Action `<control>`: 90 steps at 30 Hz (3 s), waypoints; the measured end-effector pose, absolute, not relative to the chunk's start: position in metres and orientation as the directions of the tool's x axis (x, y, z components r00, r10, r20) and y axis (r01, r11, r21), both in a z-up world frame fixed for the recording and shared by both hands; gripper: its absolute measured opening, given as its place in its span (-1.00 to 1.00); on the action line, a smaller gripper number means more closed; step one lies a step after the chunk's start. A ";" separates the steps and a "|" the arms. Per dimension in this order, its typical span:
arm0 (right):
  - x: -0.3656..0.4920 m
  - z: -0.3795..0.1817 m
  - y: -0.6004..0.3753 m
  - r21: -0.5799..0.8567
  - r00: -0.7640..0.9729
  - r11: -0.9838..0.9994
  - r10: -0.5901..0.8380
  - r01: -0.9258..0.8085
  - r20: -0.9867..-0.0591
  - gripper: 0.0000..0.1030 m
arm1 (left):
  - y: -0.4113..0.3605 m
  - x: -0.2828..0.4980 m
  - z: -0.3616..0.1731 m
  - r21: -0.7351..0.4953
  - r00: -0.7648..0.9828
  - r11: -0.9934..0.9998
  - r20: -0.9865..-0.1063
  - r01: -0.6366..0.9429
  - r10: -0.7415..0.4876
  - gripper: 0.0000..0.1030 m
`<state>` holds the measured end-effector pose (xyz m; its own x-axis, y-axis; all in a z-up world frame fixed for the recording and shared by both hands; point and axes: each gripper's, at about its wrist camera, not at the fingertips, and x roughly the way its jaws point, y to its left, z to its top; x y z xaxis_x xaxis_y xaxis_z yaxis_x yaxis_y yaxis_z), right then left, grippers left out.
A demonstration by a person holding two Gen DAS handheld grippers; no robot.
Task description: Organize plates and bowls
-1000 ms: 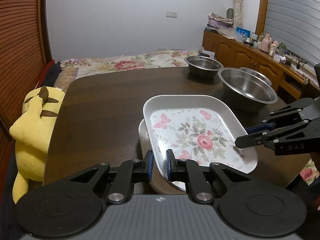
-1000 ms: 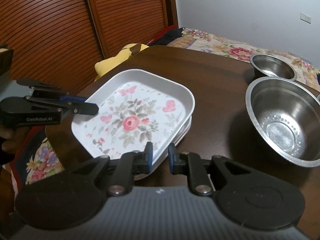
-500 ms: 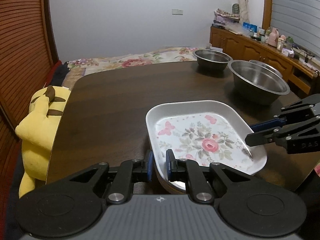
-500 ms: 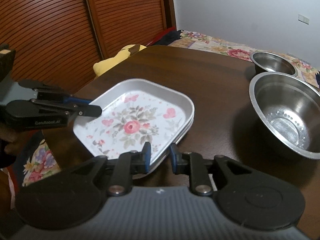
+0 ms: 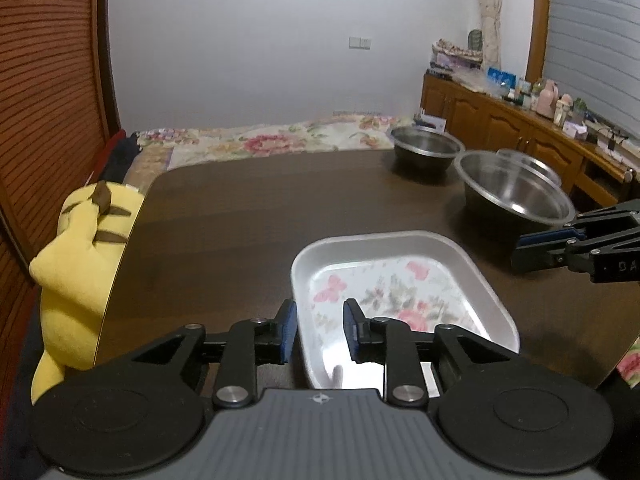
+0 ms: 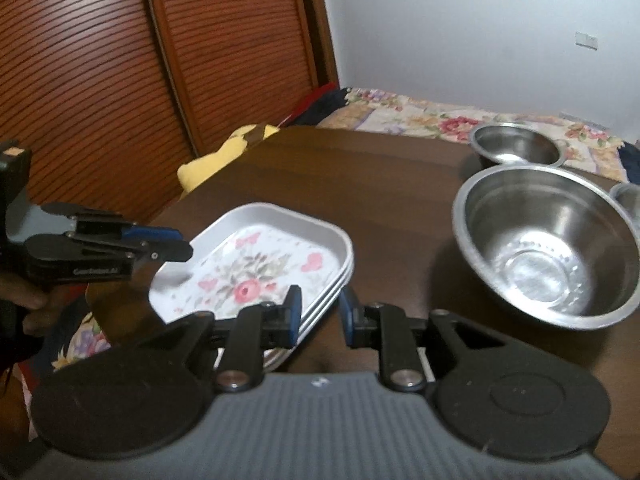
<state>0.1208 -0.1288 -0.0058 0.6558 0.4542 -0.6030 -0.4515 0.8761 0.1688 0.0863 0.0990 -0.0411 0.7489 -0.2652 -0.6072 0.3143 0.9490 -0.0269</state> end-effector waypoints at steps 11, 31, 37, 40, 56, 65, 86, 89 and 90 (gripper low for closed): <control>0.109 0.013 -0.166 0.144 0.739 0.899 0.424 -0.413 -0.523 -0.56 | 0.050 0.101 -0.023 -0.017 0.748 0.915 -0.570 0.404 -0.340 -0.33; 0.111 0.001 -0.239 0.117 0.853 0.971 0.239 -0.209 -0.465 -0.31 | -0.055 0.135 -0.022 -0.023 0.710 0.852 -0.541 0.523 -0.450 -0.10; 0.121 -0.009 -0.253 0.112 0.859 0.980 0.199 -0.165 -0.472 -0.14 | -0.065 0.148 -0.024 -0.037 0.709 0.854 -0.541 0.519 -0.454 -0.10; 0.127 -0.015 -0.261 0.120 0.859 0.982 0.185 -0.145 -0.476 -0.14 | -0.070 0.154 -0.026 -0.045 0.704 0.853 -0.544 0.520 -0.457 -0.10; 0.160 -0.037 -0.290 0.196 0.838 0.973 0.209 -0.124 -0.504 -0.11 | -0.085 0.182 -0.044 -0.068 0.684 0.868 -0.587 0.492 -0.434 -0.10; 0.171 -0.041 -0.289 0.227 0.834 0.963 0.243 -0.146 -0.495 -0.11 | -0.092 0.193 -0.050 -0.072 0.673 0.873 -0.606 0.483 -0.423 -0.10; 0.180 -0.049 -0.287 0.270 0.821 0.954 0.259 -0.134 -0.508 -0.39 | -0.089 0.193 -0.053 -0.074 0.659 0.876 -0.629 0.476 -0.412 -0.44; 0.177 -0.049 -0.287 0.271 0.825 0.954 0.252 -0.126 -0.506 -0.52 | -0.085 0.189 -0.051 -0.078 0.663 0.877 -0.624 0.474 -0.414 -0.44; 0.176 -0.049 -0.287 0.277 0.825 0.952 0.257 -0.128 -0.504 -0.52 | -0.085 0.187 -0.049 -0.079 0.665 0.877 -0.620 0.474 -0.415 -0.44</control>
<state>0.1757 -0.2866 -0.0489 0.8246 0.2573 -0.5037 -0.1277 0.9522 0.2773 0.1866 -0.0846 -0.0491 0.6653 -0.4155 -0.6203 0.4739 0.8770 -0.0792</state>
